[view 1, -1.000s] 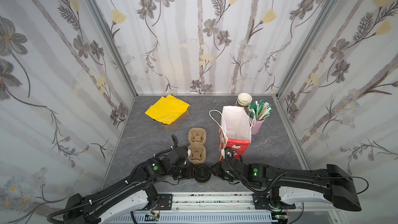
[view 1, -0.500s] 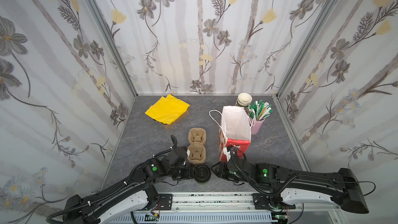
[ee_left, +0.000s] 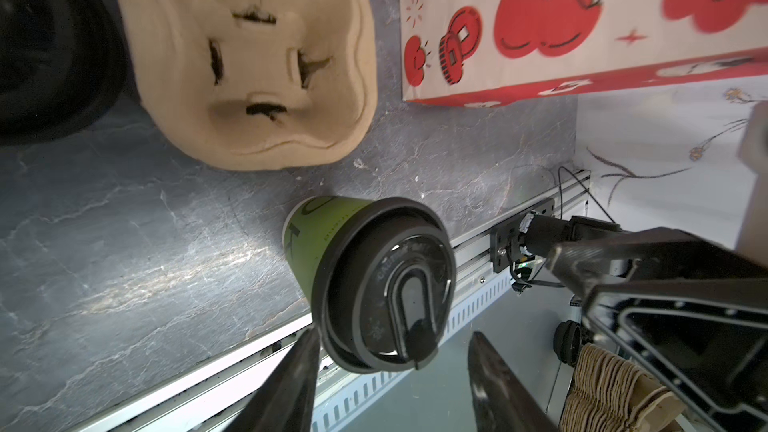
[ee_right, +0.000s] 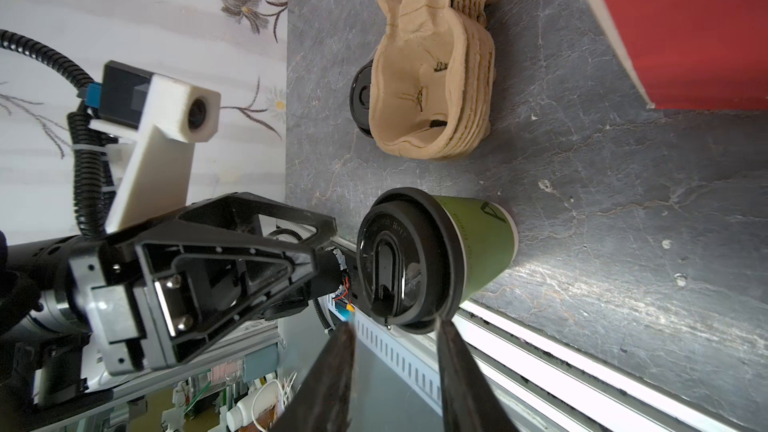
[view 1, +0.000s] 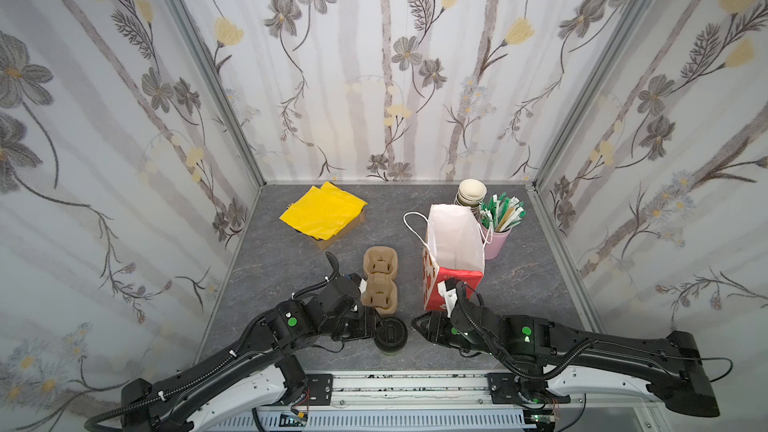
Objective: Pack the takeout coffee
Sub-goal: 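Open both grippers and draw them back from the lidded green cup, then grasp the top tan cardboard cup carrier with the right gripper while the left arm withdraws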
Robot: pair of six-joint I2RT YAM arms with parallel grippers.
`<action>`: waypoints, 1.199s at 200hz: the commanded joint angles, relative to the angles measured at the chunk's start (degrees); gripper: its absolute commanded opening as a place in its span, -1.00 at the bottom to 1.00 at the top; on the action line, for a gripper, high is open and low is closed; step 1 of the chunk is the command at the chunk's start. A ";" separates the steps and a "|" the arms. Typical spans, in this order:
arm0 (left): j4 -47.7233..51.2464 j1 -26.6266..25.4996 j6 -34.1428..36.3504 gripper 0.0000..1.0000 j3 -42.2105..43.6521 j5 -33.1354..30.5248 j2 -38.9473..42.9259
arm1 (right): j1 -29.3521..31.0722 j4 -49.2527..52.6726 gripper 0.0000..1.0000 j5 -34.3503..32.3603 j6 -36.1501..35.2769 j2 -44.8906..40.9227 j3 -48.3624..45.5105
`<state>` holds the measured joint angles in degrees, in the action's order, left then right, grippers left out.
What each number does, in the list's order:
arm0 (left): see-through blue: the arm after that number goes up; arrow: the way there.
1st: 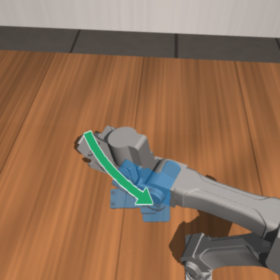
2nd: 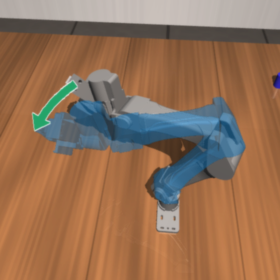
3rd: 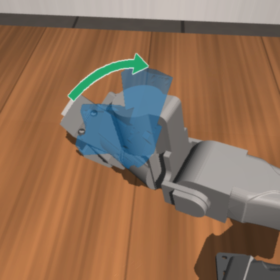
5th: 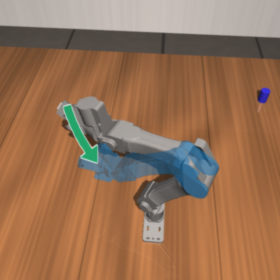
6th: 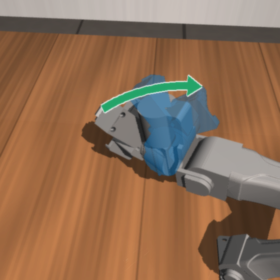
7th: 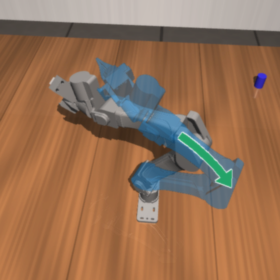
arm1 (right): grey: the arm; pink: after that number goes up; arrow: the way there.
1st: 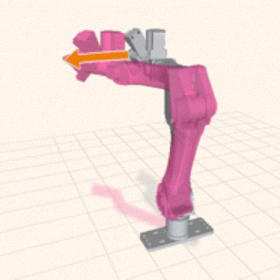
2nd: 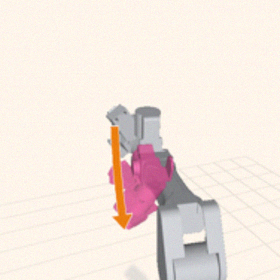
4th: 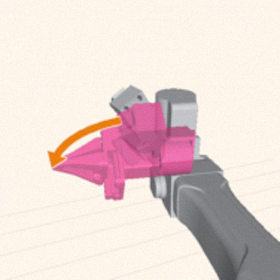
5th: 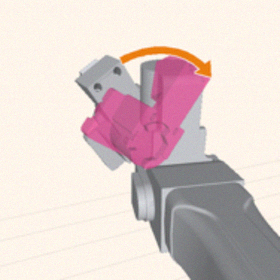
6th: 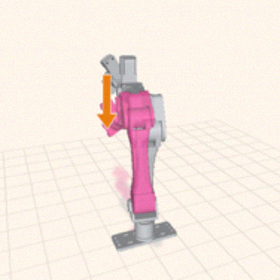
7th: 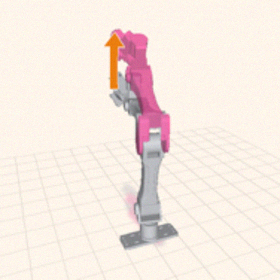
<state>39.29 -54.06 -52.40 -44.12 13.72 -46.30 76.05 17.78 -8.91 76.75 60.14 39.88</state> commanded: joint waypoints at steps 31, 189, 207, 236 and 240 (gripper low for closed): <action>1.68 0.10 6.04 0.14 -14.04 -19.72 -2.43 | 0.06 2.54 -0.24 -1.51 -9.58 -5.70 7.77; 0.97 30.95 4.49 0.33 -15.41 -21.35 -4.83 | -1.49 24.30 -0.09 -6.52 -18.17 34.30 47.09; 1.00 31.56 3.18 0.33 -14.34 -23.81 -1.69 | -1.45 29.57 -0.04 -8.83 -14.05 41.41 52.71; 1.05 31.65 1.16 0.32 -10.76 -25.44 3.22 | -2.16 36.26 -0.02 -11.70 -11.07 51.43 61.37; 1.05 31.63 0.97 0.31 -10.22 -25.49 3.84 | -2.41 36.95 -0.02 -11.98 -10.81 52.65 62.43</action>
<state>40.53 -22.57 -48.80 -56.53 -9.45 -45.08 74.26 47.22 -16.47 61.49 107.35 97.19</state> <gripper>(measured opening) 0.660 0.485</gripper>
